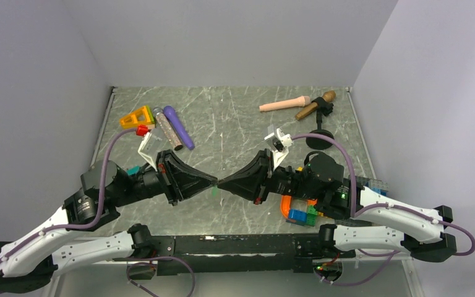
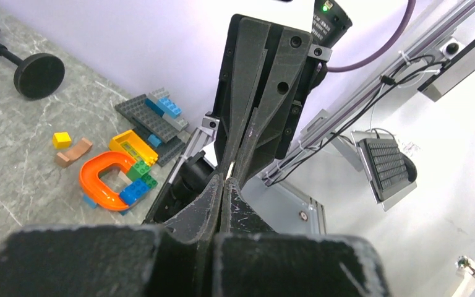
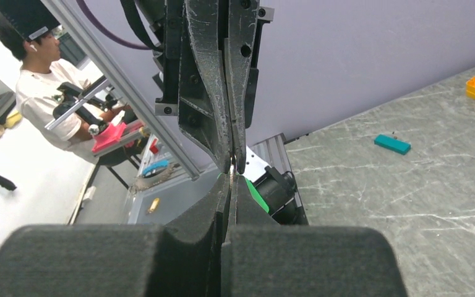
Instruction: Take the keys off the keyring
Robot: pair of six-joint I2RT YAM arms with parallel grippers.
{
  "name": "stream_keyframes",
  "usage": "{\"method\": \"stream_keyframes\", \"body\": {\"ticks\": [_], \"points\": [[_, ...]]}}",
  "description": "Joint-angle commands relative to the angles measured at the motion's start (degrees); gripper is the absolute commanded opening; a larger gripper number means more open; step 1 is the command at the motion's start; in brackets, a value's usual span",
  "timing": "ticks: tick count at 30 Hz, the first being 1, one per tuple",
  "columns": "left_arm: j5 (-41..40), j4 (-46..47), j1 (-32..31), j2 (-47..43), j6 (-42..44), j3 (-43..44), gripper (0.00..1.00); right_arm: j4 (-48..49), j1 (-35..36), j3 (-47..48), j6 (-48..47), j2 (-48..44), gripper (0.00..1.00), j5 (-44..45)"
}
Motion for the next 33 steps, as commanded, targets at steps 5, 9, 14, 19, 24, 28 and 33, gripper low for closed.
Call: {"method": "stream_keyframes", "body": {"ticks": [5, 9, 14, 19, 24, 28, 33], "points": [[-5.91, 10.23, -0.33, -2.66, -3.47, -4.64, 0.00, 10.75, 0.24, -1.60, 0.71, -0.59, 0.00, 0.77], [-6.57, 11.54, -0.36, -2.94, -3.71, -5.14, 0.00, 12.17, 0.21, -1.91, 1.13, -0.13, 0.00, 0.52], [-5.58, 8.56, -0.37, -2.09, -2.53, -3.11, 0.00, 12.17, 0.20, -1.74, 1.61, 0.91, 0.00, -0.24], [-5.73, -0.71, -0.37, -1.66, 1.84, 3.43, 0.31, 9.72, 0.14, -1.91, 1.70, 0.20, 0.00, -0.19], [-6.09, -10.90, -0.37, -0.02, 8.19, 12.16, 0.55, 5.69, 0.19, -0.85, 1.22, -0.48, 0.00, -0.43], [-2.94, -21.13, -0.37, 3.94, 13.25, 19.95, 0.58, 1.47, 0.20, 1.22, 0.43, -0.18, 0.00, -1.16], [2.45, -30.51, -0.41, 9.78, 17.24, 26.43, 0.56, -2.35, 0.19, 3.80, -0.91, 0.55, 0.00, -3.31]]}}
